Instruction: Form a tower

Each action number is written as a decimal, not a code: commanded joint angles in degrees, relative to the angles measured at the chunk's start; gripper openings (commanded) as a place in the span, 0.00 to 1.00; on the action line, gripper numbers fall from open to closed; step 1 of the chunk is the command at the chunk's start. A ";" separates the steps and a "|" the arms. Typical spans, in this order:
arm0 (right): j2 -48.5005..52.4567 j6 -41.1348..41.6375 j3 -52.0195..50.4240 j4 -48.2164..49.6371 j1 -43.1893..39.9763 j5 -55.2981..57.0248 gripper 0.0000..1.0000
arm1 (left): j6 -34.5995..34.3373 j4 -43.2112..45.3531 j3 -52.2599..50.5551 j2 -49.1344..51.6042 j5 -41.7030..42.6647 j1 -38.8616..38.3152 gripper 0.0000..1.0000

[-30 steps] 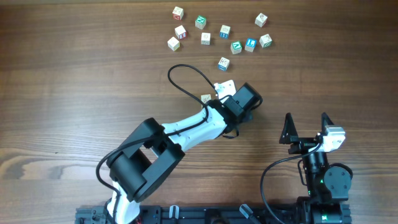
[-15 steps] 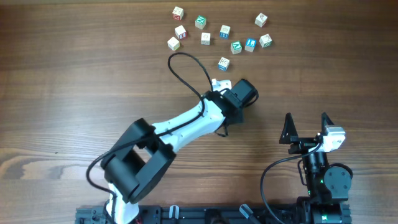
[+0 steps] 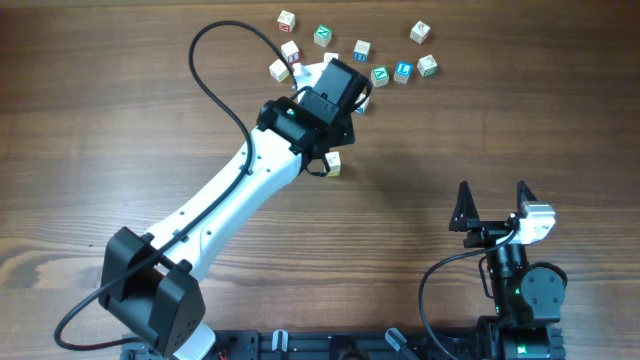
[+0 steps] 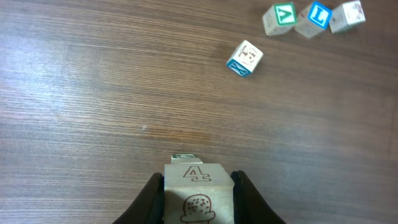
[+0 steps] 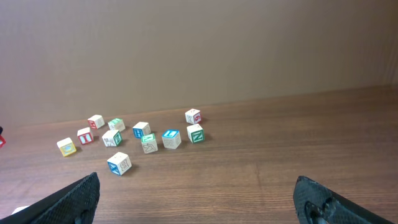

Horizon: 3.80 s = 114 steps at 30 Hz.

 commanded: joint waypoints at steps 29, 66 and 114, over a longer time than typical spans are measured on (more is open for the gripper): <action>-0.33 -0.26 -0.07 0.11 0.33 -0.09 1.00 | -2.89 10.56 -10.40 5.95 5.07 -0.52 0.04; -0.33 -0.24 -0.07 0.11 0.33 -0.09 1.00 | -4.31 10.58 -11.45 5.99 3.34 -0.57 0.05; -0.33 -0.24 -0.07 0.11 0.33 -0.09 1.00 | -2.84 10.95 -11.45 5.99 3.87 -0.57 0.24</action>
